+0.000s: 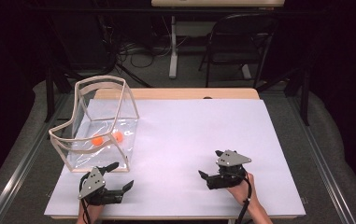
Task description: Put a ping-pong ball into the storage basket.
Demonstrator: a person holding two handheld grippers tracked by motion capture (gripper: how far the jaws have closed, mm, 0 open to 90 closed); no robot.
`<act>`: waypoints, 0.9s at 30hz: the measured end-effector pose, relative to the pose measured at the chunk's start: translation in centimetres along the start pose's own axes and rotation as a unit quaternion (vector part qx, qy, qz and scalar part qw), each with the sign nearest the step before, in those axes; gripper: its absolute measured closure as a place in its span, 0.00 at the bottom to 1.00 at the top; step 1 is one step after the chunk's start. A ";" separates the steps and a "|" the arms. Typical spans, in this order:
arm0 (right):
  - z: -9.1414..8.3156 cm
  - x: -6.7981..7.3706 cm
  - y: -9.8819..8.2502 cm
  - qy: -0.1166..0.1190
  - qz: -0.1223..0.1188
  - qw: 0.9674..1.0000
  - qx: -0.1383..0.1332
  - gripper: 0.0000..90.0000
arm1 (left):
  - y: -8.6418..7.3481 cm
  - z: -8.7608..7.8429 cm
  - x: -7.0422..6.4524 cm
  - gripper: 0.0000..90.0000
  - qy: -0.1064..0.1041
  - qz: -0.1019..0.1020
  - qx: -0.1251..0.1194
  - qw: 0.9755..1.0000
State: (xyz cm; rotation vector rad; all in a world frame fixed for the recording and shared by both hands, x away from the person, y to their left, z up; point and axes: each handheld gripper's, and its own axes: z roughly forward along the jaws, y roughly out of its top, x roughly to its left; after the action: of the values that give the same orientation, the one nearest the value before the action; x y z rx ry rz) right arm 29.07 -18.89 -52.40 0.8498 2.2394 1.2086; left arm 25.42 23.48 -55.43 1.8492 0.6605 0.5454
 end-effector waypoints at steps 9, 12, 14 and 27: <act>-0.9 0.1 -1.3 -0.015 -0.011 1.000 -0.003 0.08 | 0.0 0.1 0.0 0.17 0.000 -0.001 0.000 1.000; -1.2 0.1 -1.7 -0.016 -0.011 1.000 -0.005 0.07 | -0.1 0.1 0.0 0.17 0.000 -0.002 -0.002 1.000; -1.4 0.1 -1.9 -0.018 -0.009 1.000 -0.006 0.06 | 0.0 0.1 0.0 0.17 -0.001 -0.001 0.000 1.000; -2.9 0.5 -3.0 -0.013 -0.009 1.000 -0.021 0.01 | -0.1 0.1 0.0 0.17 -0.002 -0.001 0.001 1.000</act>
State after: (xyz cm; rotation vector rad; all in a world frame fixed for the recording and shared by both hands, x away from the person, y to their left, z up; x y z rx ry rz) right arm 25.91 -21.52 -53.55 0.8213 2.1887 1.2262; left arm 25.46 23.43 -55.54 1.8498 0.6606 0.5402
